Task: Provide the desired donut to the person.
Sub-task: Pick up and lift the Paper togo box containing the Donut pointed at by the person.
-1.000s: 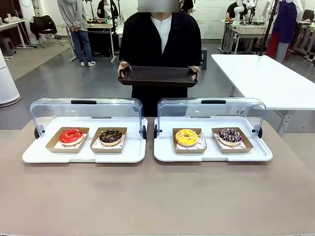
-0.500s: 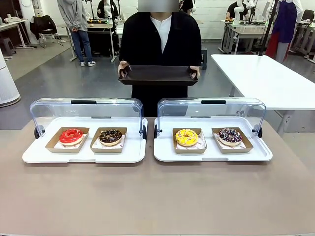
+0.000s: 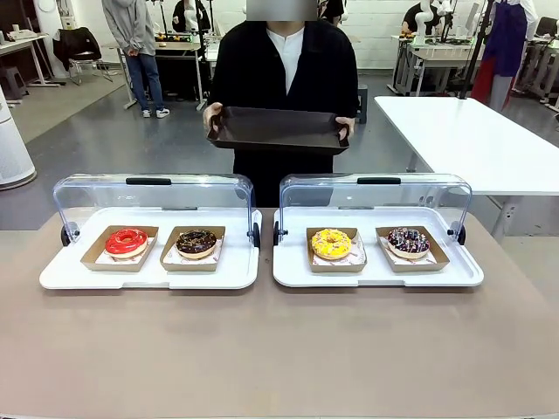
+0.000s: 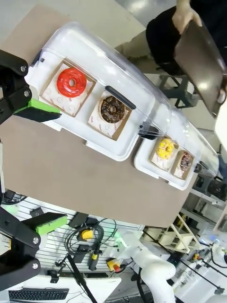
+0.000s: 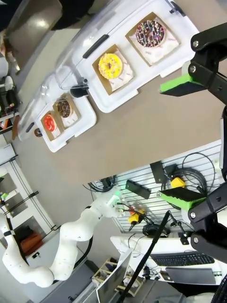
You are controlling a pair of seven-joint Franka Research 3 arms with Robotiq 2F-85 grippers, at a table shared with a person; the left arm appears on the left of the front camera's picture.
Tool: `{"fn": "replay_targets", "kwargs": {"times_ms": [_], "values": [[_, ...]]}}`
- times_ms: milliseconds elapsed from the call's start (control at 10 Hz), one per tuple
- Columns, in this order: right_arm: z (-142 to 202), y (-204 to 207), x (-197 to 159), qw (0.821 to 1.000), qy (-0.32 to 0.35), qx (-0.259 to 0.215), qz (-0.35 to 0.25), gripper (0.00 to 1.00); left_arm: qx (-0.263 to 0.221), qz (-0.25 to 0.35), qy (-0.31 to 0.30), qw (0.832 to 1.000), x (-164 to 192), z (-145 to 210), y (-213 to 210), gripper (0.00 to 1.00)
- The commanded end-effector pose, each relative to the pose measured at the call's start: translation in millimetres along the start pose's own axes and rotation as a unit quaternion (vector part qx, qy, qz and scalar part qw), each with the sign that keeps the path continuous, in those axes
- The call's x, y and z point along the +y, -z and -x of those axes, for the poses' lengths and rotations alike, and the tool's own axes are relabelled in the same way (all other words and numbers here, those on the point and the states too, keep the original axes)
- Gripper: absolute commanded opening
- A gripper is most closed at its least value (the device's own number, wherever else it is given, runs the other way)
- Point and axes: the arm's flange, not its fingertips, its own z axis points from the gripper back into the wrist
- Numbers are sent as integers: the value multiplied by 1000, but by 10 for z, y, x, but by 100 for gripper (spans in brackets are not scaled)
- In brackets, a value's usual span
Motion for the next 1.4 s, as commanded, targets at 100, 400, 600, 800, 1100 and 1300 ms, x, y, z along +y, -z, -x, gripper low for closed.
{"fn": "replay_targets", "kwargs": {"times_ms": [100, 400, 600, 800, 1100, 1300], "values": [[-5, -9, 3, 1000, 0, -2, 2, 100, -8, 6, 1, 1000, -21, -12, -15, 100], [-5, -9, 3, 1000, 0, -2, 2, 100, -8, 6, 1, 1000, -21, -12, -15, 100], [-5, -9, 3, 1000, 0, -2, 2, 100, -8, 6, 1, 1000, -21, -12, -15, 100], [-5, -9, 3, 1000, 0, -2, 2, 100, -8, 6, 1, 1000, -21, -12, -15, 100], [-5, -9, 3, 1000, 0, -2, 2, 100, -8, 6, 1, 1000, -21, -12, -15, 100], [-5, -9, 3, 1000, 0, -2, 2, 100, -8, 6, 1, 1000, -21, -12, -15, 100]]}}
